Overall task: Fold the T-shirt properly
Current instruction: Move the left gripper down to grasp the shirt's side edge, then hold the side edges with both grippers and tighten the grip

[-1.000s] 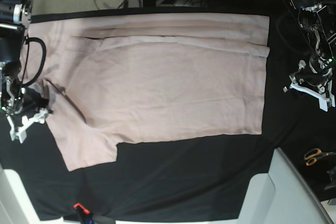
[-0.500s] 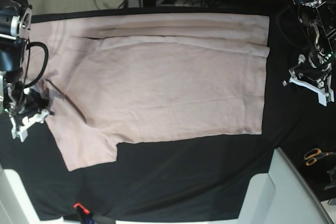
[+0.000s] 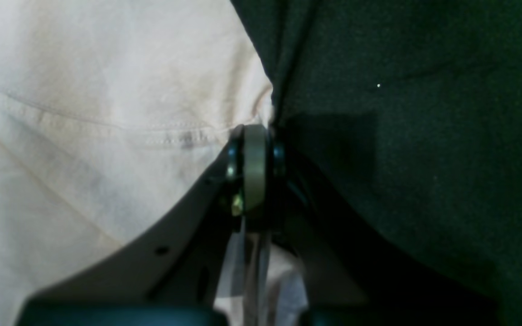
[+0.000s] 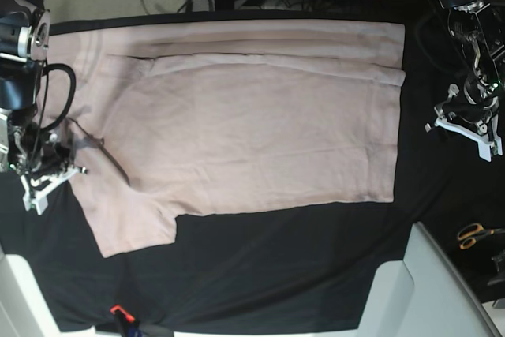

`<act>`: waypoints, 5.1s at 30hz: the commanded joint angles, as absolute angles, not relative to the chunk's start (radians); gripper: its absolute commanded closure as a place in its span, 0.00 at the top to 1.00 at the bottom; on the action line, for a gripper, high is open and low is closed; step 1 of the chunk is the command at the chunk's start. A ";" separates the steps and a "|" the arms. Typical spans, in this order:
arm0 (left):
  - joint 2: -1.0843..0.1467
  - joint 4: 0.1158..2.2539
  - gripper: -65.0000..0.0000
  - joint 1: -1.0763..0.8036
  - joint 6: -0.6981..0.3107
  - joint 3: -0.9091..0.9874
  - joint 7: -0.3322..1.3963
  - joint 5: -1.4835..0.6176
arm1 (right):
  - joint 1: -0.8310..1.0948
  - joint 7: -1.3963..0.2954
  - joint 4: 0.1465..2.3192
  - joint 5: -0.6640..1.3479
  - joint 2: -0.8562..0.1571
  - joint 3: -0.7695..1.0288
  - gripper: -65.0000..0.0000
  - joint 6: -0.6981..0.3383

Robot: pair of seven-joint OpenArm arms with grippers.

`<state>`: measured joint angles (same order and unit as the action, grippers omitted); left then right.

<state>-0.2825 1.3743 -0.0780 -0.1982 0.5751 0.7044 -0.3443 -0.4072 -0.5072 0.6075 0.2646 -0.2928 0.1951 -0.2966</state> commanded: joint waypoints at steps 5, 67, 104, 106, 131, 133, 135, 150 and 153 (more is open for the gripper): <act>-0.302 1.389 0.38 -0.048 -0.199 0.581 0.687 -0.352 | -0.430 -0.504 0.661 0.272 -0.302 0.197 0.00 -0.306; -0.285 0.786 0.00 0.206 -0.199 0.426 0.685 -0.354 | -0.372 -0.526 0.809 0.271 -0.300 0.194 0.00 -0.311; -0.294 1.267 0.12 0.056 -0.194 0.433 0.725 -0.357 | -0.372 -0.527 0.809 0.269 -0.300 0.189 0.00 -0.311; -0.292 1.228 0.13 0.082 -0.194 0.433 0.725 -0.363 | -0.372 -0.527 0.809 0.269 -0.300 0.189 0.00 -0.311; -0.259 0.733 0.60 0.357 -0.200 0.424 0.725 -0.364 | -0.371 -0.527 0.808 0.268 -0.300 0.188 0.00 -0.311; -0.245 0.731 0.60 0.352 -0.200 0.424 0.728 -0.364 | -0.371 -0.527 0.808 0.268 -0.300 0.188 0.00 -0.311; -0.229 0.734 0.60 0.331 -0.200 0.424 0.728 -0.364 | -0.371 -0.527 0.808 0.268 -0.300 0.188 0.00 -0.311; -0.208 0.776 0.18 0.251 -0.246 0.424 0.730 -0.364 | -0.371 -0.527 0.808 0.268 -0.300 0.188 0.00 -0.311; -0.208 0.776 0.12 0.242 -0.285 0.426 0.728 -0.364 | -0.360 -0.526 0.808 0.268 -0.300 0.188 0.00 -0.311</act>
<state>-0.2180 0.7906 0.2497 -0.2962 0.4313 0.6346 -0.4110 -0.3393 -0.5415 0.7906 0.2611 -0.2825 0.1875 -0.3065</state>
